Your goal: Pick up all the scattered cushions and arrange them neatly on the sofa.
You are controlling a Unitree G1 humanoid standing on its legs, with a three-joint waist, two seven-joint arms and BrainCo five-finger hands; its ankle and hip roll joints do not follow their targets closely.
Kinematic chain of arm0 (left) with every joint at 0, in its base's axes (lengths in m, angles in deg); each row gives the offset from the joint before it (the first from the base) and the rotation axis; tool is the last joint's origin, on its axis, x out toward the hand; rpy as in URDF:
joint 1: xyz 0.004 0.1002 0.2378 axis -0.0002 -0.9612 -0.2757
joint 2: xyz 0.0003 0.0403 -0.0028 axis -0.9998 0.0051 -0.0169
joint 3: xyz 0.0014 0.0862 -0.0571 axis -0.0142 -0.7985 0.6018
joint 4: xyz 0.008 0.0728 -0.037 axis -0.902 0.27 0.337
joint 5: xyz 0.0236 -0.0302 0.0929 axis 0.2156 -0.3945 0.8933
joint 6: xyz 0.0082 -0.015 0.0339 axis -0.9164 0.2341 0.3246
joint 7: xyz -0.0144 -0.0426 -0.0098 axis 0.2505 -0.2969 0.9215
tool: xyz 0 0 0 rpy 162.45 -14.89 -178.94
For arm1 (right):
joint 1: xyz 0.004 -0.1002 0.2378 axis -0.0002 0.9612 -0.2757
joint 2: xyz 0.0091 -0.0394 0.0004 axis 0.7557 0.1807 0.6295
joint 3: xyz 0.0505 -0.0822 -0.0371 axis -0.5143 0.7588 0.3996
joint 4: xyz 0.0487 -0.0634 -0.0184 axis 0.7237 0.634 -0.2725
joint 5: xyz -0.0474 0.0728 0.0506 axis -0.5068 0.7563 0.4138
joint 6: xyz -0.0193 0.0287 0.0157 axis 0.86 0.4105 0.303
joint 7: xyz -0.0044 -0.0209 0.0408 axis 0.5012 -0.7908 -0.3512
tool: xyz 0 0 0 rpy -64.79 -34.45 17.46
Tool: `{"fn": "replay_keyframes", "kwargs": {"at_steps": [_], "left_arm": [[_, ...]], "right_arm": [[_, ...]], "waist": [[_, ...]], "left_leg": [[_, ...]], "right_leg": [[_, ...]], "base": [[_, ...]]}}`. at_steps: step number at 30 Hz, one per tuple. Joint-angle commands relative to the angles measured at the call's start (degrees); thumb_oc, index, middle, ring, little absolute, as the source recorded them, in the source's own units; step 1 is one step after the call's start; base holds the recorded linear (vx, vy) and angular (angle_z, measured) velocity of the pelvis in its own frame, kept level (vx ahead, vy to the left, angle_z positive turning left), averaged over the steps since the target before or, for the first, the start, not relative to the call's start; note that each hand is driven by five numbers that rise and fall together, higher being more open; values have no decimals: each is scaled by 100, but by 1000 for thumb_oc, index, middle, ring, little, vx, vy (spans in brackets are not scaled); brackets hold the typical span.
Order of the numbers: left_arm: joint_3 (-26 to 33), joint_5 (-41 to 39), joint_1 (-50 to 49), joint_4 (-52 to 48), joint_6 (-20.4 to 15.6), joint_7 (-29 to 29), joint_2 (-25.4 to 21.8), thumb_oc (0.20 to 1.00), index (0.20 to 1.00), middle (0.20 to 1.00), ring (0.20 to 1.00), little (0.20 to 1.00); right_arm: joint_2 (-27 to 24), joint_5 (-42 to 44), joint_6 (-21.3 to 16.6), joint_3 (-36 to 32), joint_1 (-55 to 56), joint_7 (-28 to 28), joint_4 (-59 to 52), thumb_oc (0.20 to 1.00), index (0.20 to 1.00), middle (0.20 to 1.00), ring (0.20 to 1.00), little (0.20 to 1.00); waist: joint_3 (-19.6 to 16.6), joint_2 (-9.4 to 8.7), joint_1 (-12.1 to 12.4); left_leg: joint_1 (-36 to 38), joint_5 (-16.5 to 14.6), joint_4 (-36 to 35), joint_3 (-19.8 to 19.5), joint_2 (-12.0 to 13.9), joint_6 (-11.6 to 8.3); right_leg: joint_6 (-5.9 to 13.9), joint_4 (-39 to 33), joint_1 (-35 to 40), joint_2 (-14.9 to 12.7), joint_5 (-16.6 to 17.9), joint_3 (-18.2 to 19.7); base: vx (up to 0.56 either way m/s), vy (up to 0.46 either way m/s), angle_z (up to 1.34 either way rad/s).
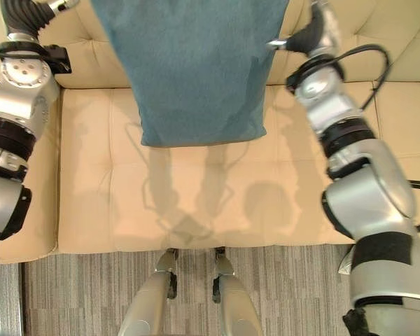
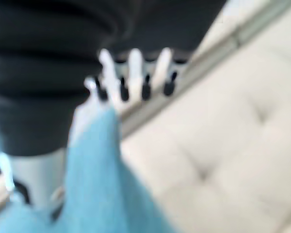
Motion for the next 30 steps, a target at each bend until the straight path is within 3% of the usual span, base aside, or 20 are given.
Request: {"fn": "replay_keyframes", "kwargs": {"at_steps": [1,3,4,7,8,9,13,18,20,21,22,27,28,30], "left_arm": [[102,-16,-517,-498,-652,84,-99,1000,1000,1000,1000,1000],[757,152,-1998,-1765,-685,233,-151,1000,1000,1000,1000,1000],[781,171,-2078,-1830,-662,224,-149,1000,1000,1000,1000,1000],[1614,221,-3980,-2940,-635,497,280,1000,1000,1000,1000,1000],[1623,230,-4031,-2983,-618,493,285,1000,1000,1000,1000,1000],[1858,133,-4816,-3232,-568,791,590,1000,1000,1000,1000,1000],[2092,-245,-6108,-3272,-402,1552,1296,1000,1000,1000,1000,1000],[2301,-156,-7033,-2600,-171,1867,1913,1000,1000,1000,1000,1000],[2215,339,-7539,-1567,-4,1897,2258,1000,1000,1000,1000,1000],[2214,339,-7538,-1562,-8,1898,2259,1000,1000,1000,1000,1000],[2069,734,-7635,-566,188,1862,2501,1000,1000,1000,1000,1000],[1792,1377,-7492,1155,359,1888,2727,1000,1000,1000,1000,1000],[1786,1659,-7343,1852,413,1899,2807,1000,1000,1000,1000,1000],[1818,1691,-7292,2024,396,1899,2834,1000,1000,1000,1000,1000]], "right_arm": [[-79,213,-371,-152,499,35,-289,1000,1000,1000,1000,1000],[-354,25,-439,-858,1815,-101,-1303,1000,1000,1000,1000,1000],[-354,6,-418,-894,1900,-99,-1366,1000,1000,1000,1000,1000],[-216,-50,-587,-2132,3917,-349,-2396,1000,1000,1000,1000,1000],[-215,-57,-579,-2153,3974,-352,-2431,1000,1000,1000,1000,1000],[71,5,-635,-2576,4887,-589,-2747,1000,1000,1000,1000,1000],[628,121,-755,-3112,6306,-1156,-3132,1000,1000,1000,1000,1000],[1293,-148,-690,-3379,7110,-1296,-2620,1000,1000,1000,1000,1000],[1656,-299,-651,-3281,7521,-1394,-1878,1000,1000,1000,1000,1000],[1656,-298,-654,-3279,7520,-1393,-1875,1000,1000,1000,1000,1000],[1891,-398,-601,-3089,7779,-1438,-1361,1000,1000,1000,1000,1000],[2092,-673,-533,-2621,7900,-1476,-164,1000,1000,1000,1000,1000],[2236,-747,-427,-2501,7883,-1503,649,1000,1000,1000,1000,1000],[2246,-769,-405,-2474,7827,-1504,848,1000,1000,1000,1000,1000]], "waist": [[-252,-46,131],[-304,-73,118],[-321,-76,121],[-425,-92,74],[-436,-92,77],[-481,-82,49],[-639,-87,-8],[-817,-56,-49],[-932,-36,-75],[-924,-35,-75],[-965,-16,-123],[-882,-35,-264],[-912,-145,-299],[-895,-245,-261]], "left_leg": [[585,-774,86,200,41,-192],[852,-864,77,224,59,-183],[878,-869,72,226,60,-183],[1244,-949,19,247,69,-187],[1262,-954,17,246,70,-188],[1399,-976,12,240,68,-189],[1698,-1012,12,228,81,-207],[2017,-1049,12,254,131,-220],[2274,-1034,12,255,190,-243],[2284,-1035,12,255,191,-243],[2457,-1009,12,246,246,-262],[2590,-802,33,156,400,-400],[2488,-938,443,197,357,-371],[2423,-1289,1065,-80,128,-317]], "right_leg": [[791,-54,231,-414,195,-126],[784,-54,474,-421,107,-150],[785,-54,497,-420,101,-149],[788,-54,820,-410,-28,-199],[788,-54,838,-409,-33,-201],[793,-54,987,-400,-81,-238],[767,-54,1306,-353,-209,-297],[739,-54,1618,-317,-270,-318],[685,-54,1890,-259,-320,-323],[685,-54,1900,-258,-322,-323],[605,-54,2121,-196,-393,-295],[455,60,2361,-19,-559,-240],[440,-50,2379,-30,-483,-217],[430,-39,2251,-115,-377,-139]], "base": [[47,-15,25],[70,-15,15],[54,-9,5],[84,-14,-2],[62,-28,-6],[54,-40,-6],[56,-49,-3],[28,-39,-3],[-9,-78,-8],[-65,-115,1],[-71,-113,3],[-126,-125,17],[-311,-123,9],[-228,-48,5]]}}
